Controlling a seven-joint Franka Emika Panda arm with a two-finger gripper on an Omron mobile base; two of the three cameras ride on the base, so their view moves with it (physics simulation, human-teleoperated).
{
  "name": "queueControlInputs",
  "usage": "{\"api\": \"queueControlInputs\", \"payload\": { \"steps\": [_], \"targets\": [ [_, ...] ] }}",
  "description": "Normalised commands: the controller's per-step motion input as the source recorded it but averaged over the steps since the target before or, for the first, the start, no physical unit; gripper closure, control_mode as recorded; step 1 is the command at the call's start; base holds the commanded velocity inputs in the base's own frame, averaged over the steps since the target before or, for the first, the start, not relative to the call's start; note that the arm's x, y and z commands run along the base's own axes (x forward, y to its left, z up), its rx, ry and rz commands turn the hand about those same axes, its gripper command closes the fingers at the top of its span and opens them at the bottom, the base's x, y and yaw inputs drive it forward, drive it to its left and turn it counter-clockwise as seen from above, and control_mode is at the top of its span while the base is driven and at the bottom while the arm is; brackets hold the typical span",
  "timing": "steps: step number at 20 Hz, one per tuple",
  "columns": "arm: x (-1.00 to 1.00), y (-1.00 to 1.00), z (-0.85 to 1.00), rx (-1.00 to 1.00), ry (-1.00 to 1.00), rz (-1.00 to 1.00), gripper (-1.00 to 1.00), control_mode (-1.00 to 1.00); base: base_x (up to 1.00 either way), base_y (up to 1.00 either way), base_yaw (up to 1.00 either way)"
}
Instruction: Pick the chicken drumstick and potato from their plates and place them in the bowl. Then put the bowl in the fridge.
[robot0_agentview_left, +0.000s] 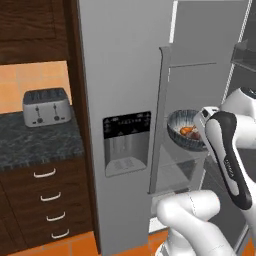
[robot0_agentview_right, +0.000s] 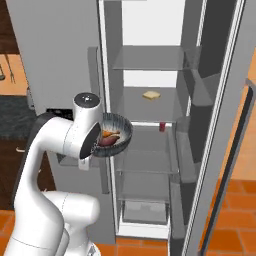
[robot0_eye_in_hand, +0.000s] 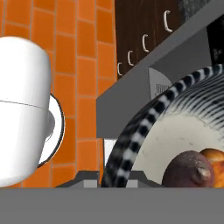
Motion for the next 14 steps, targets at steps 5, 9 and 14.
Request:
{"api": "queueControlInputs", "payload": {
  "steps": [5, 9, 14],
  "targets": [
    [0.00, 0.00, 0.00, 0.00, 0.00, 0.00, 1.00, 1.00, 0.26, -0.51, -0.08],
    [0.00, 0.00, 0.00, 0.00, 0.00, 0.00, 1.00, 1.00, 0.77, -0.23, -0.04],
    [0.00, 0.00, 0.00, 0.00, 0.00, 0.00, 1.00, 1.00, 0.83, 0.00, 0.00]
  ]
}}
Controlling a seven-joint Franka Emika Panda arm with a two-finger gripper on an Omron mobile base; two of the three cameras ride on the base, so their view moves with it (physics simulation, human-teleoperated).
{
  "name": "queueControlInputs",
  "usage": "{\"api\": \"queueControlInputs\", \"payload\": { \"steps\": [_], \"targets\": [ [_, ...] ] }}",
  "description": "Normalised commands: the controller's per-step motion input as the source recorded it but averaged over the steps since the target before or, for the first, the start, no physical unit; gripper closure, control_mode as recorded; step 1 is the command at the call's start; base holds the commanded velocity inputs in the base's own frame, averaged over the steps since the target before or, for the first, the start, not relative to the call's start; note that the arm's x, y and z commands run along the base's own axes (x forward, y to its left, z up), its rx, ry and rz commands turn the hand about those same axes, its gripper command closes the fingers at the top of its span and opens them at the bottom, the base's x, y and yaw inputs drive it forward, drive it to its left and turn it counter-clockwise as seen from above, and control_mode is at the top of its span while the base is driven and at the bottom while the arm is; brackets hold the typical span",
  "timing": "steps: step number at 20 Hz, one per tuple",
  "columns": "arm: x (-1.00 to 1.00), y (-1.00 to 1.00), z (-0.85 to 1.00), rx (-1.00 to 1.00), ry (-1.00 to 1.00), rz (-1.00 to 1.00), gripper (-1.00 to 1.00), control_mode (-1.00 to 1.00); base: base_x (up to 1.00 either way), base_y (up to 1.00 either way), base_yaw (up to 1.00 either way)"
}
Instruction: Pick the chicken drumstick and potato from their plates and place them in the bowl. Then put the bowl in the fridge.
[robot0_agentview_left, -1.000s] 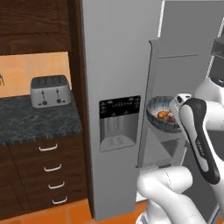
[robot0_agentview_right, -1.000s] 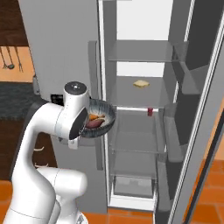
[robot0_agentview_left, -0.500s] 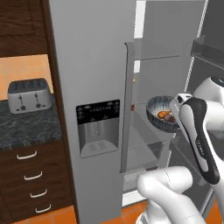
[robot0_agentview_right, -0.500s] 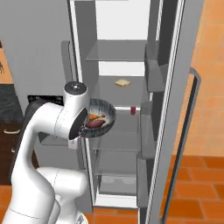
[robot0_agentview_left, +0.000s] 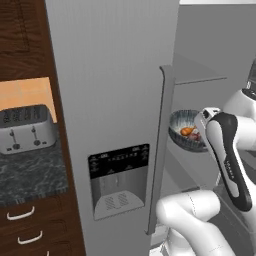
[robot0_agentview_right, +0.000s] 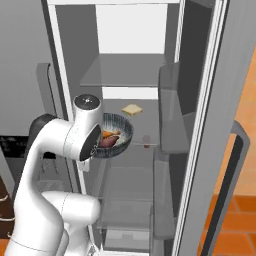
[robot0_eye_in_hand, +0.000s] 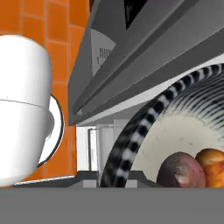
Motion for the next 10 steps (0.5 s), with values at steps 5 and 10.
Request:
{"api": "queueControlInputs", "payload": {
  "steps": [5, 10],
  "targets": [
    [0.14, -0.38, 0.00, 0.00, -0.03, 0.04, 1.00, -1.00, 0.07, -0.11, 0.01],
    [0.82, -0.26, -0.03, 0.00, -0.06, 0.12, 1.00, -1.00, 0.00, 0.00, 0.00]
  ]
}}
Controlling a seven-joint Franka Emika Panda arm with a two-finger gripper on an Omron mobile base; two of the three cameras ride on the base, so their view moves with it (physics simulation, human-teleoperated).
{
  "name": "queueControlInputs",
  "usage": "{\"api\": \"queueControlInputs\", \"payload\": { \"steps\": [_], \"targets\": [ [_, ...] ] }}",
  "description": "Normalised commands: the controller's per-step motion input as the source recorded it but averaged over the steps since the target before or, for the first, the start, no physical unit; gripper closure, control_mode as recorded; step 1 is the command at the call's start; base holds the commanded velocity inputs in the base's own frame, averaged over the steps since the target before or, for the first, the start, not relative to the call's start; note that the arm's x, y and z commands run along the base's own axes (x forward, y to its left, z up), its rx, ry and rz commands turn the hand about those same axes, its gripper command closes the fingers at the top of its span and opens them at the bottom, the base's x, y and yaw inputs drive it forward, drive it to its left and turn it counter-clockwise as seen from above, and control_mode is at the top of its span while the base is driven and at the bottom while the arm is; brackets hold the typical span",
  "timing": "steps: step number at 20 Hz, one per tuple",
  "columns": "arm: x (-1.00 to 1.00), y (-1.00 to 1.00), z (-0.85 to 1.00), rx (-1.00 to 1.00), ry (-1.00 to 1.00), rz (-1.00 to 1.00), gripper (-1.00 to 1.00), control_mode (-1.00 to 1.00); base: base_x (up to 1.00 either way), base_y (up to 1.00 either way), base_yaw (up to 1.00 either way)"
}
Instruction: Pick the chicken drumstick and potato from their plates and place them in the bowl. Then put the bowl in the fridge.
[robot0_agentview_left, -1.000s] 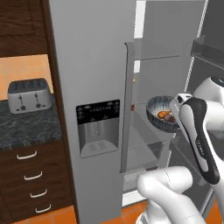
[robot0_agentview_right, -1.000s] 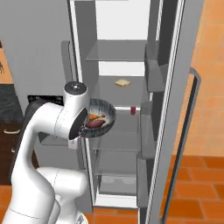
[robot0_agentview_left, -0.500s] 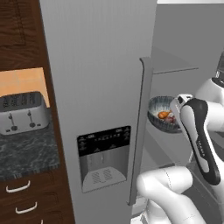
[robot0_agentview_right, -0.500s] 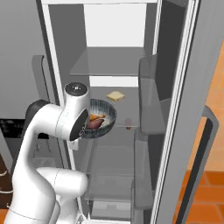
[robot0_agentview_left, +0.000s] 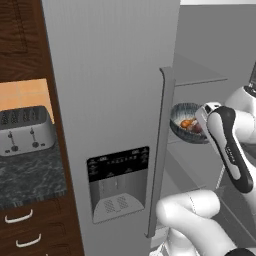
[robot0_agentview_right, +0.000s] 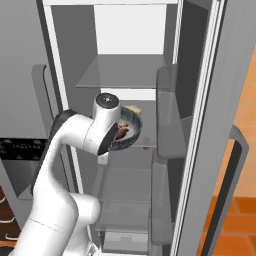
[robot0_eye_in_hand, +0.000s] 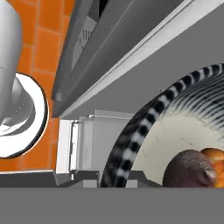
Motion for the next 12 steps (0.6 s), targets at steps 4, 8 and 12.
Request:
{"api": "queueControlInputs", "payload": {
  "steps": [4, 8, 12],
  "targets": [
    [0.71, -0.05, -0.24, -0.01, -0.17, 0.14, 1.00, -1.00, 0.00, 0.00, 0.00],
    [0.77, 0.00, -0.46, -0.01, -0.06, 0.01, 1.00, -1.00, 0.00, 0.00, 0.00],
    [0.69, 0.00, -0.56, -0.04, -0.09, 0.03, 1.00, -1.00, 0.00, 0.00, 0.00]
  ]
}}
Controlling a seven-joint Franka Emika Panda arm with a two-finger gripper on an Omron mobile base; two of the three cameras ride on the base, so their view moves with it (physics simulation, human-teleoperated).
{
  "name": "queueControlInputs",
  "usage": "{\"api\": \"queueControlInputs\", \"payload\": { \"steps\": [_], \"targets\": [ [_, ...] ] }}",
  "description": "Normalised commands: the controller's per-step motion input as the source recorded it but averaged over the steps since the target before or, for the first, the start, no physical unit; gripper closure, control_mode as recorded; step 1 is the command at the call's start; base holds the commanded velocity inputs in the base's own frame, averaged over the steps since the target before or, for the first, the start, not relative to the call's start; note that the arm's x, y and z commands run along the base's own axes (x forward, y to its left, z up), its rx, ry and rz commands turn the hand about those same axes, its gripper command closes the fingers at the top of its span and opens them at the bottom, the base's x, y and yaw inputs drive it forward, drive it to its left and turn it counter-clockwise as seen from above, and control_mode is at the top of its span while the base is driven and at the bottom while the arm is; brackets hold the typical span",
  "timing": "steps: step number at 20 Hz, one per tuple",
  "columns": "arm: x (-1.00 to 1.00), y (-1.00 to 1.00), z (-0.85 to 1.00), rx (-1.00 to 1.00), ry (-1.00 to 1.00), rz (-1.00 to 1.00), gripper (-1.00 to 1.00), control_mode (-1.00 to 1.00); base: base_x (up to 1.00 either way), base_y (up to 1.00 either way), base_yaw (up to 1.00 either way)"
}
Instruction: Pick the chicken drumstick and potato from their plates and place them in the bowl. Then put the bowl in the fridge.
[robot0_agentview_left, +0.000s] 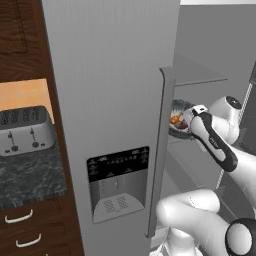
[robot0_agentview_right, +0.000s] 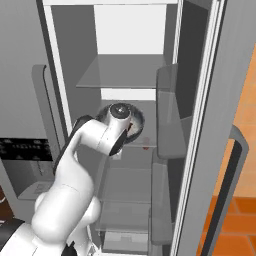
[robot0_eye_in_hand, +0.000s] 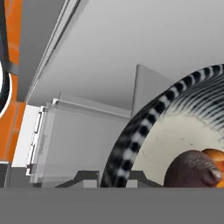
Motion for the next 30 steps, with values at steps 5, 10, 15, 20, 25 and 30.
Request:
{"api": "queueControlInputs", "payload": {
  "steps": [5, 10, 15, 20, 25, 30],
  "targets": [
    [0.46, 0.00, -0.40, 0.00, 0.02, 0.09, 1.00, -1.00, 0.00, 0.00, 0.00],
    [0.36, -0.02, -0.23, 0.00, 0.01, 0.11, 1.00, -1.00, 0.00, 0.00, 0.00],
    [0.56, -0.13, -0.03, 0.00, 0.01, 0.03, 1.00, -1.00, 0.00, 0.00, 0.00],
    [0.65, -0.06, -0.04, 0.00, 0.00, 0.01, 1.00, -1.00, 0.00, 0.00, 0.00],
    [0.53, 0.00, -0.53, 0.00, 0.02, 0.00, 1.00, -1.00, 0.00, 0.00, 0.00],
    [0.01, 0.01, -0.15, 0.00, -0.03, 0.00, -1.00, -1.00, 0.00, 0.00, 0.00]
  ]
}}
